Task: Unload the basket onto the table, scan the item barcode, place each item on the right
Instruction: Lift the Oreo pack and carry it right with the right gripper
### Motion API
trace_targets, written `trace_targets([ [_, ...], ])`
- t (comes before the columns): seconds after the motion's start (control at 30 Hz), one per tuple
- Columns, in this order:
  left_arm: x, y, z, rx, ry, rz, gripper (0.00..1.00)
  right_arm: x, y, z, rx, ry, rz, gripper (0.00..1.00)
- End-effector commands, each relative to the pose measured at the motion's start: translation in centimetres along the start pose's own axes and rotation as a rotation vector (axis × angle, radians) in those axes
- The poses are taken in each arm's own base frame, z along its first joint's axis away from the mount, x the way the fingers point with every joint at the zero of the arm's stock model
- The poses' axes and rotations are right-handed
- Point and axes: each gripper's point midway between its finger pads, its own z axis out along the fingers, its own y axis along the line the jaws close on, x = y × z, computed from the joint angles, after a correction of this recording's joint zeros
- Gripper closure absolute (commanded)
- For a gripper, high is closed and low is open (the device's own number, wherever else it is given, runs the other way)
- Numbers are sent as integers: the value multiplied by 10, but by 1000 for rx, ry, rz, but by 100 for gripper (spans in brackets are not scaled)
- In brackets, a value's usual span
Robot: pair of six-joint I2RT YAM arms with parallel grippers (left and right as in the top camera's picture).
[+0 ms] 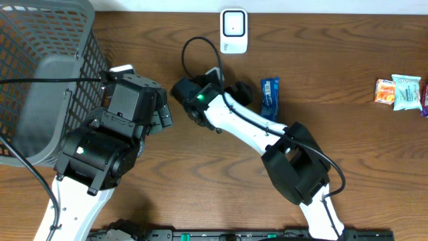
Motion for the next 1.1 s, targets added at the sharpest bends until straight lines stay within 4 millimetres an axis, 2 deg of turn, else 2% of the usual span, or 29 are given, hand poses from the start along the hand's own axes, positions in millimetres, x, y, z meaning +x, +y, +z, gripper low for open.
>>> trace_targets([
  [0.0, -3, 3, -1, -12, -8, 5, 2, 16, -10, 32, -54, 100, 54, 4],
  [0.13, -3, 3, -1, -12, -8, 5, 2, 24, -30, 63, -47, 152, 124, 6],
  [0.37, -3, 3, -1, -12, -8, 5, 2, 32, -40, 96, -124, 210, 235, 17],
  [0.5, -3, 3, -1, -12, -8, 5, 2, 34, -37, 100, -123, 203, 243, 25],
  [0.67, -3, 3, -1, -12, -8, 5, 2, 45, -29, 103, -100, 198, 217, 41],
  [0.83, -3, 3, -1, -12, -8, 5, 2, 58, -29, 110, -57, 193, 202, 45],
  [1.07, -3, 3, -1, -12, -8, 5, 2, 75, -38, 128, -46, 231, 239, 59],
])
